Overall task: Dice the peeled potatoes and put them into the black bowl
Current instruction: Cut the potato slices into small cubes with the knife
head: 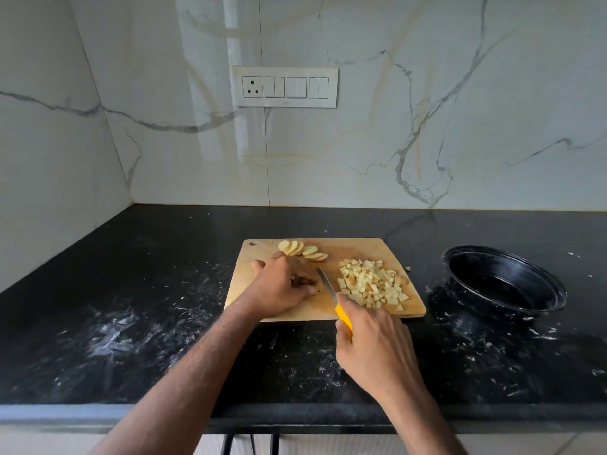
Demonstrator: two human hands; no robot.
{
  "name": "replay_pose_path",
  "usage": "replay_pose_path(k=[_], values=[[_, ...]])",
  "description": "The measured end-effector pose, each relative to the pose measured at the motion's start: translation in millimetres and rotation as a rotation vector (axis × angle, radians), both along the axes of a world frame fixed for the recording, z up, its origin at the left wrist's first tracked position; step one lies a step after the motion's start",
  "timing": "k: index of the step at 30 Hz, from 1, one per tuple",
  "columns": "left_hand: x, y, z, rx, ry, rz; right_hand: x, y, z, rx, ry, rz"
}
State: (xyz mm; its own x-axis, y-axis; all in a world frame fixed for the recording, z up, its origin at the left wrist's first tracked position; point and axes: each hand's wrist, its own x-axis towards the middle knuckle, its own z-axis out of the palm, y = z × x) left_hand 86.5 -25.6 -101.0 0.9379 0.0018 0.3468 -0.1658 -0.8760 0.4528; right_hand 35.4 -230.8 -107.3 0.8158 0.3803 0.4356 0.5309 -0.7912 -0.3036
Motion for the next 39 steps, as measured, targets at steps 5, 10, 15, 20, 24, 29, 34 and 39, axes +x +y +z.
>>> replay_pose_path(k=[5, 10, 15, 20, 24, 29, 34, 39], values=[[1, 0, -3, -0.024, -0.016, 0.098, -1, 1, -1, -0.039, -0.008, 0.003], [0, 0, -2, -0.022, -0.026, 0.105, -1, 4, -1, -0.051, -0.014, -0.009], [3, -3, -3, -0.012, -0.023, 0.123, -2, 4, -2, -0.044, -0.015, 0.005], [1, -5, 0, -0.002, -0.015, 0.108, -1, 4, -2, -0.049, -0.016, 0.009], [-1, -7, 1, 0.015, -0.015, 0.076, 0, 4, -3, -0.057, -0.016, 0.017], [1, -6, 0, 0.018, 0.002, 0.058, -1, 3, -2, -0.036, -0.014, 0.041], [2, -6, -1, -0.011, 0.018, 0.059, 9, 4, 0, 0.048, 0.088, 0.088], [1, -6, 0, -0.005, 0.028, 0.062, 14, 15, 2, 0.007, 0.073, 0.071]])
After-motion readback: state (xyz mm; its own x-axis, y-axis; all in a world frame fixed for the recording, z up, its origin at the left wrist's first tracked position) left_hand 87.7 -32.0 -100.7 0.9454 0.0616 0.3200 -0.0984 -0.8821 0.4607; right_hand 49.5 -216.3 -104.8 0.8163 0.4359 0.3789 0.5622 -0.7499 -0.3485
